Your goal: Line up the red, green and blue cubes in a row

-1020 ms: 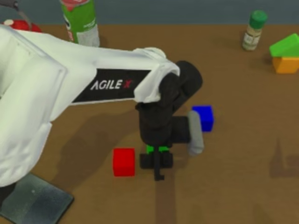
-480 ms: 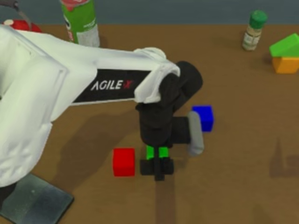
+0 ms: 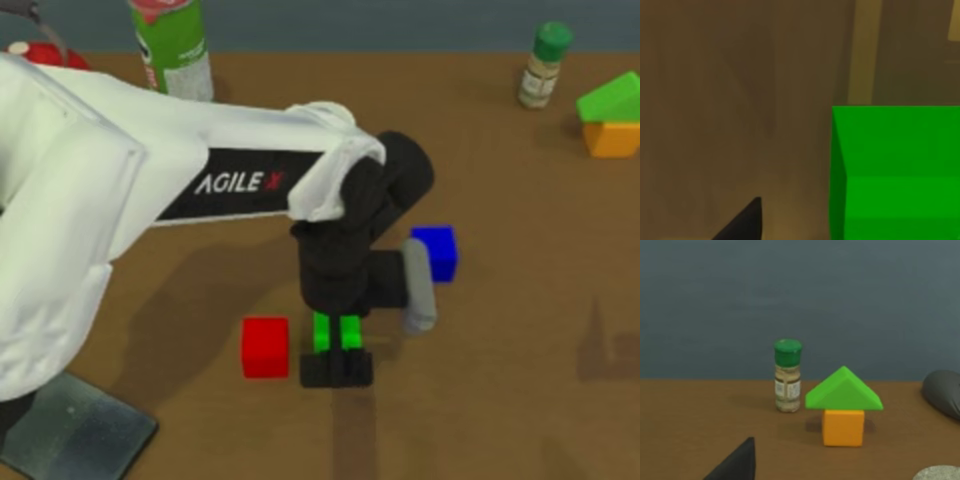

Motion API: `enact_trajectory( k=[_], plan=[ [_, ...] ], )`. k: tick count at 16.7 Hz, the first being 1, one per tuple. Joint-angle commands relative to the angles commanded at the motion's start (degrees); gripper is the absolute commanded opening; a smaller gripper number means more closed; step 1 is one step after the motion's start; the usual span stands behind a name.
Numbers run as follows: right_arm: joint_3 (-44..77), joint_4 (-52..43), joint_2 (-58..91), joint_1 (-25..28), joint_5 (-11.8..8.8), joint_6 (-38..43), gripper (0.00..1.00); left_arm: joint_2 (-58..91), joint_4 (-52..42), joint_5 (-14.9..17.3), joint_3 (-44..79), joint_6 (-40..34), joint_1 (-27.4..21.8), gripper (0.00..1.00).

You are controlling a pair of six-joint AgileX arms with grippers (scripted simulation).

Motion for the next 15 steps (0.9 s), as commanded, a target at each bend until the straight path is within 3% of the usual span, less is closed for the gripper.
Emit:
enact_trajectory(
  k=[3, 10, 15],
  plan=[
    [0.00, 0.00, 0.00, 0.00, 0.00, 0.00, 1.00, -0.34, -1.00, -0.02, 0.80, 0.17, 0.02, 1.00],
    [0.00, 0.00, 0.00, 0.00, 0.00, 0.00, 1.00, -4.88, -13.23, -0.05, 8.26, -0.13, 1.12, 1.00],
    [0.01, -0.01, 0.01, 0.00, 0.00, 0.00, 1.00, -4.91, -13.48, -0.05, 8.41, -0.13, 0.87, 1.00]
  ],
)
